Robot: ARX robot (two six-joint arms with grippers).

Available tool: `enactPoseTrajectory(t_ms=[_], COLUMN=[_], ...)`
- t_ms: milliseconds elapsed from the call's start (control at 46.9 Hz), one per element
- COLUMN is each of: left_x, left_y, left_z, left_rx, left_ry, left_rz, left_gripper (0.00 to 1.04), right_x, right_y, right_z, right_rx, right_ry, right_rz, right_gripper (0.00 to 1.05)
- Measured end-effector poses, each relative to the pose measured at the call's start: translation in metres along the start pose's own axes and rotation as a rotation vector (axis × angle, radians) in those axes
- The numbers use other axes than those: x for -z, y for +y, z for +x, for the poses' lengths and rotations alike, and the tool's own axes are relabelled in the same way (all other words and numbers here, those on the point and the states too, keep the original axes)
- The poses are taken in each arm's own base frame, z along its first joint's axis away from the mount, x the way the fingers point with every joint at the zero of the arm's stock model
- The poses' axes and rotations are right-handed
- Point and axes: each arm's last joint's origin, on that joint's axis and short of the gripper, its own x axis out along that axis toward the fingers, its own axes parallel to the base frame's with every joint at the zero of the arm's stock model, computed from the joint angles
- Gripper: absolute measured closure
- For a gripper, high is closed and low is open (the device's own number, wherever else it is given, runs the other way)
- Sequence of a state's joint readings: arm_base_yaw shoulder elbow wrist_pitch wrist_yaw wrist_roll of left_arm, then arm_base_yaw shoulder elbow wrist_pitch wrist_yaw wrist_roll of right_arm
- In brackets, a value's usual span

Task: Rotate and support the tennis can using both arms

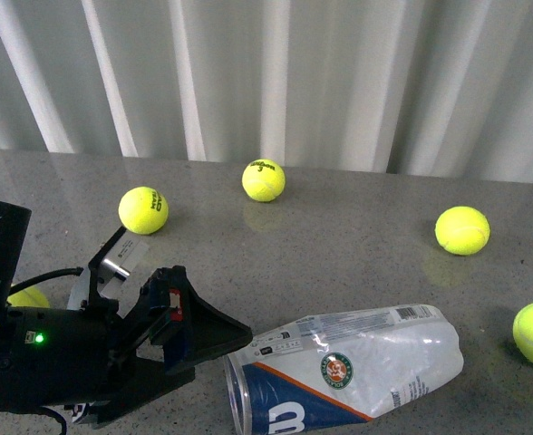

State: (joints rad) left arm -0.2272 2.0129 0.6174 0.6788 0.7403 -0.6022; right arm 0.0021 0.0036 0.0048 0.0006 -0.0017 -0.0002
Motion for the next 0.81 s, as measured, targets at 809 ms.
enactPoseTrajectory(t_ms=[809], left_x=[0.006], left_y=[-0.013], left_z=[0.042], left_rx=[0.056], left_ry=[0.023], left_rz=[-0.025], left_gripper=[0.07], right_x=[0.000], right_y=[0.000], right_z=[0.000], right_rx=[0.000], right_ry=[0.000], right_rz=[0.000], right_gripper=[0.07])
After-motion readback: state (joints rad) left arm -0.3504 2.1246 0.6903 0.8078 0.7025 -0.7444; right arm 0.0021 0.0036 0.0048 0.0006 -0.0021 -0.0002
